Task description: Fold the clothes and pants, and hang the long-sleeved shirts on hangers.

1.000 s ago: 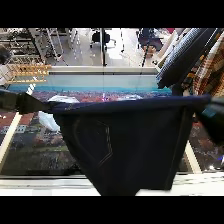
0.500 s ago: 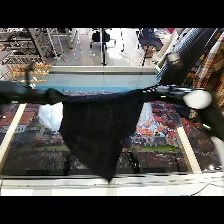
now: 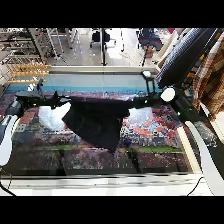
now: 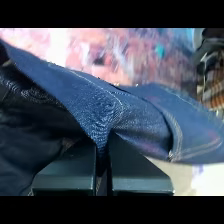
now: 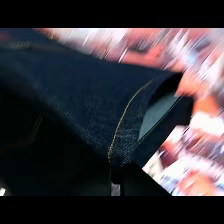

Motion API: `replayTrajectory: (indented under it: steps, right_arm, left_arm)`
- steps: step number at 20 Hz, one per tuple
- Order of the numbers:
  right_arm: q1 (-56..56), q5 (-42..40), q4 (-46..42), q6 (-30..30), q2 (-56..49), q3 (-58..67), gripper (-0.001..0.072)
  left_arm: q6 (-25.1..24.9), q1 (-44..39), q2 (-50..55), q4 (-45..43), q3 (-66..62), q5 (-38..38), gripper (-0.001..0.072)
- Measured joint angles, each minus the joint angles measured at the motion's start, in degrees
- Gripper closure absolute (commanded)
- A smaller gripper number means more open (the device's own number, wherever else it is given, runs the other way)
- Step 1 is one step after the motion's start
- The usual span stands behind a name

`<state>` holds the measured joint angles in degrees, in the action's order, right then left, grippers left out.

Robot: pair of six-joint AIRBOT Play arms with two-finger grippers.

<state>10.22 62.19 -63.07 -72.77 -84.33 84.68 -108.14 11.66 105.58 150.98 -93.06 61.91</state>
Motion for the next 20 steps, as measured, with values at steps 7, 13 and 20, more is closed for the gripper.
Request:
replayTrajectory:
  steps: [7,13,20]
  right_arm:
    - [14.4,12.3,5.0,2.8,1.1,-13.6,0.0684]
    - [26.5,4.7,6.6,6.0,-1.7,-20.5,0.0682]
    - [20.8,-1.2,-3.0,2.6,0.5,-14.4,0.0684]
  left_arm:
    - [0.2,3.2,4.7,-10.6,-0.6,10.1,0.0694]
    - [2.2,4.2,7.6,-20.5,-0.7,12.8,0.0693]
    - [1.2,5.8,7.2,-10.5,-1.6,14.4,0.0694]
